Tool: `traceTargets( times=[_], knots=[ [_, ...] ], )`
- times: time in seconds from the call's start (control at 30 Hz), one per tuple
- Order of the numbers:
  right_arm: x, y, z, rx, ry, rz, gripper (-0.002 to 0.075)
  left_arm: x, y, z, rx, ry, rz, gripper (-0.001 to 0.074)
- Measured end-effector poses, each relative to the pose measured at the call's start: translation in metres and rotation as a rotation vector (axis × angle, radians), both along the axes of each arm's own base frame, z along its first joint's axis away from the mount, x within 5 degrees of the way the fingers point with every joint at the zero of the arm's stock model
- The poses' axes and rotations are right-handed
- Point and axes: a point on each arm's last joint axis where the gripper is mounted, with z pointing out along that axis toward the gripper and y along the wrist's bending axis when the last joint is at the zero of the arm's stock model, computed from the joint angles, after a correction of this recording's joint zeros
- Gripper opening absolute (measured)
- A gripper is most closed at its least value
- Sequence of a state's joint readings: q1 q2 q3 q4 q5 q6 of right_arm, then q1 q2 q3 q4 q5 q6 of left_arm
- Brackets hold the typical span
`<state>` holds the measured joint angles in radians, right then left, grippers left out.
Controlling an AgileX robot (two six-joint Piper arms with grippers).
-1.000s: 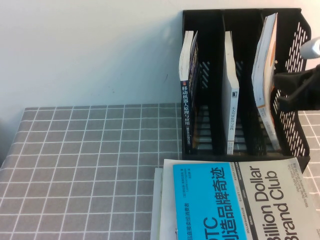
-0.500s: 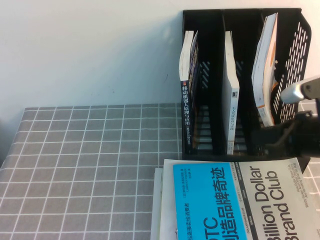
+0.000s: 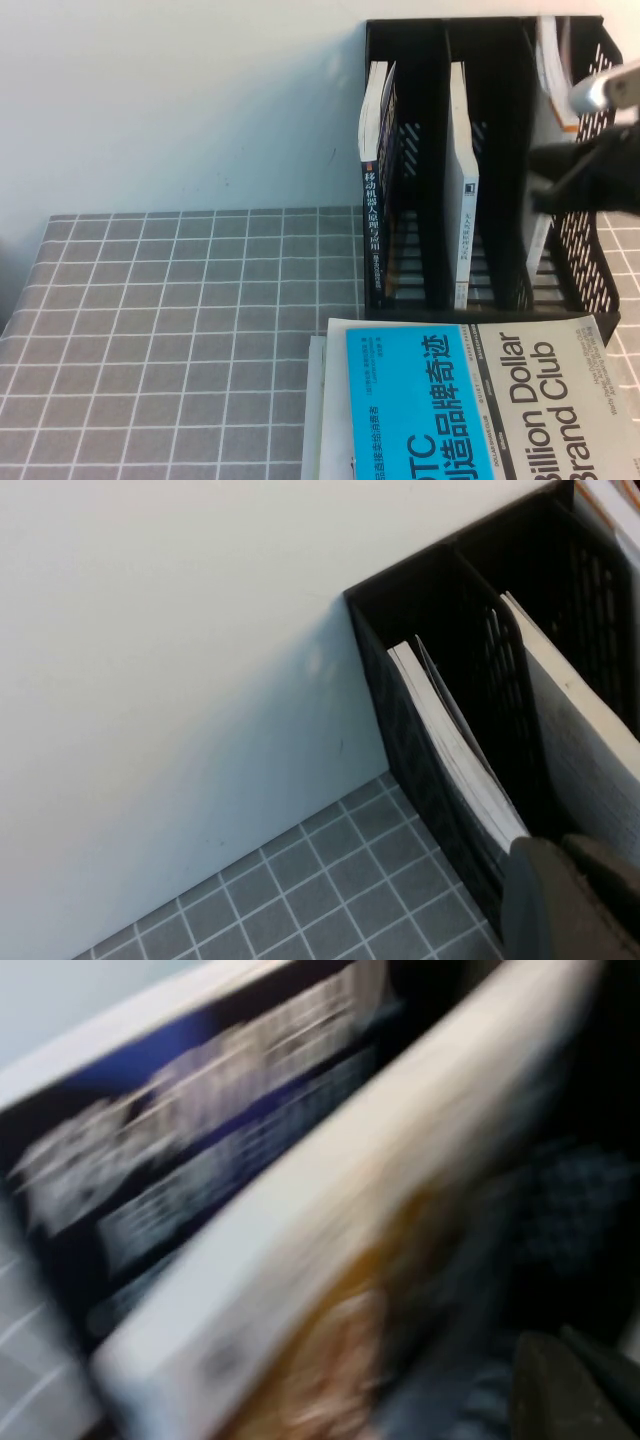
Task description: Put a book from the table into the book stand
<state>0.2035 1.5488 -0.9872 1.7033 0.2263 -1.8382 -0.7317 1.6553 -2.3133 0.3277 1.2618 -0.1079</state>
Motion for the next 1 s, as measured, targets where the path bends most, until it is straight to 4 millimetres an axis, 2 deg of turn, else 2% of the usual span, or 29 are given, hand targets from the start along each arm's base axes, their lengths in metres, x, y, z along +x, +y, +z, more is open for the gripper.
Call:
traceTargets(
  times=[0.07, 0.17, 0.37, 0.53, 0.7, 0.8, 0.87, 1.0],
  knots=[
    [0.0, -0.005, 0.009, -0.008, -0.023, -0.056, -0.0003, 0.001, 0.002, 0.0, 0.0, 0.0, 0.007, -0.0003],
    [-0.002, -0.005, 0.013, 0.001, -0.033, -0.052, -0.0003, 0.003, 0.005, 0.0, -0.007, 0.003, 0.023, -0.0003],
    [-0.009, 0.01, 0.018, 0.135, -0.013, 0.089, -0.0003, 0.008, 0.006, -0.007, -0.005, 0.028, 0.041, -0.0003],
    [-0.025, 0.024, 0.015, 0.222, 0.121, 0.279, -0.0003, 0.006, 0.007, -0.013, -0.037, 0.031, 0.049, -0.0003],
    [-0.062, 0.029, -0.001, 0.088, 0.439, 0.569, -0.0003, -0.015, 0.023, -0.021, -0.054, 0.029, 0.042, -0.0003],
    [-0.085, 0.019, -0.001, -0.048, 0.606, 0.61, -0.0003, -0.037, 0.043, -0.034, -0.011, 0.08, 0.049, -0.0003],
    [-0.098, 0.006, 0.002, -0.181, 0.683, 0.549, -0.0003, -0.049, 0.053, -0.049, 0.02, 0.113, 0.048, -0.0003],
    [-0.12, -0.03, 0.019, -0.444, 0.735, 0.27, -0.0003, -0.069, 0.07, -0.085, -0.01, 0.108, 0.072, -0.0003]
  ],
)
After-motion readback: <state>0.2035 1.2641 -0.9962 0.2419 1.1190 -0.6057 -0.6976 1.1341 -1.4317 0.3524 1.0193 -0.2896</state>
